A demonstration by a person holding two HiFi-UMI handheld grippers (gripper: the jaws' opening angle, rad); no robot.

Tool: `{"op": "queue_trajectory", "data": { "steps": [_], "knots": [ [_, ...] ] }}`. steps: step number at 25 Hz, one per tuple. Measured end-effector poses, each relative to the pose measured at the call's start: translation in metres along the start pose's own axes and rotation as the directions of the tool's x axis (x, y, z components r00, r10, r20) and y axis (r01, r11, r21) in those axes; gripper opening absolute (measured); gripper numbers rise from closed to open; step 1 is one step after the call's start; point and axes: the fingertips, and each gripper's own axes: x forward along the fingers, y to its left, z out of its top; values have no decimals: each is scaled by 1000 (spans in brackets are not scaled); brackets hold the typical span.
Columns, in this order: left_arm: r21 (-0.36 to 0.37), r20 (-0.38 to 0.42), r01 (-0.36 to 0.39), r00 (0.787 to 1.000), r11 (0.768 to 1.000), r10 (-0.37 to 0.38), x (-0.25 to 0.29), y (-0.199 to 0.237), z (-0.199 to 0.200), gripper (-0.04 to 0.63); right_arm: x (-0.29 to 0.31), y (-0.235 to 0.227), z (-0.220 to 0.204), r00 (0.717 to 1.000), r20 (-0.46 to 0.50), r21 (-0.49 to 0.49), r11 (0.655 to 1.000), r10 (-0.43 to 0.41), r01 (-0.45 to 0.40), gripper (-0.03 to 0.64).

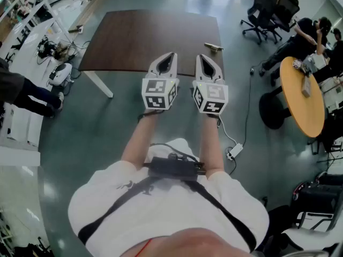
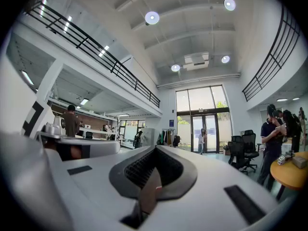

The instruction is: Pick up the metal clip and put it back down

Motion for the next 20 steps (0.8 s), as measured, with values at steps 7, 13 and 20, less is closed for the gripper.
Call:
{"op": "queue_trajectory", "data": {
  "steps": [7,13,20],
  "knots": [
    [10,-10,21,1000,1000,-21,14,-53,-12,11,-30,-45,-8,1000,2,24,1000,-19,19,-5],
    [18,-52,43,998,999,-42,17,-82,-33,11,-49,-74,-21,999,7,90,995,-52,51,-5],
    [-20,-86,74,993,997,-75,58,-89,-54,11,-33,-103,-46,997,-37,119,990,-71,75,-5]
  ]
}}
